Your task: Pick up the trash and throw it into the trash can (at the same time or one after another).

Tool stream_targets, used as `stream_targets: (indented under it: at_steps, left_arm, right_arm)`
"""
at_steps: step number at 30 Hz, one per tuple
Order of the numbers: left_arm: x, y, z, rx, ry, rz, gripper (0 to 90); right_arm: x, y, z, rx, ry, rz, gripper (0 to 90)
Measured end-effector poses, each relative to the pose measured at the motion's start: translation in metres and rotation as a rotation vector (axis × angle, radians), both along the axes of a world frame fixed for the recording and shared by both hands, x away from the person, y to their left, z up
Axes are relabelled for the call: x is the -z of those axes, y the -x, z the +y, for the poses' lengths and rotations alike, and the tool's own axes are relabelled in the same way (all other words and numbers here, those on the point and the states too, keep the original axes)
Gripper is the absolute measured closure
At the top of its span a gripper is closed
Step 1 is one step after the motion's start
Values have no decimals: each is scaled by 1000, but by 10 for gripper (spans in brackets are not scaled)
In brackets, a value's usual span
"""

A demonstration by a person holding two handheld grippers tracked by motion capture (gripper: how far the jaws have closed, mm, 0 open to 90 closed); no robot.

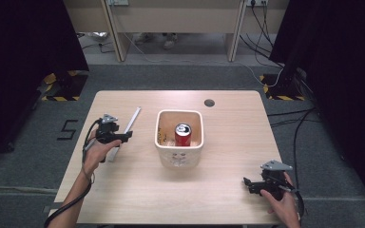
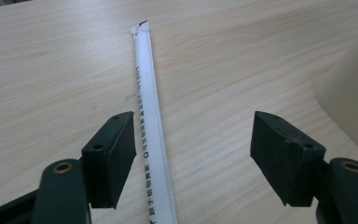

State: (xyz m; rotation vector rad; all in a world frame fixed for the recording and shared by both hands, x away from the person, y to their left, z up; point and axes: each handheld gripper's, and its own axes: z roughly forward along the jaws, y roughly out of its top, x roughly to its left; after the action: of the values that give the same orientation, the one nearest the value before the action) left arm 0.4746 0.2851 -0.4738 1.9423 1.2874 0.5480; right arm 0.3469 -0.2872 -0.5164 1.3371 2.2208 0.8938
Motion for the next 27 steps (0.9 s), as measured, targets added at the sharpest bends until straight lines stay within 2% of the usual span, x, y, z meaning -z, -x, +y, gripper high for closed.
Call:
stream_targets:
  at_steps: [6, 23, 27]
  left_arm:
    - [8, -3, 4, -5, 1, 17, 356]
    - [25, -11, 10, -40, -55, 65, 496]
    - [28, -13, 10, -44, -57, 74, 518]
  right_arm:
    - [0, 0, 0, 0, 1, 1, 3]
    - [0, 0, 0, 0, 0, 0, 3]
    - [0, 0, 0, 0, 0, 0, 3]
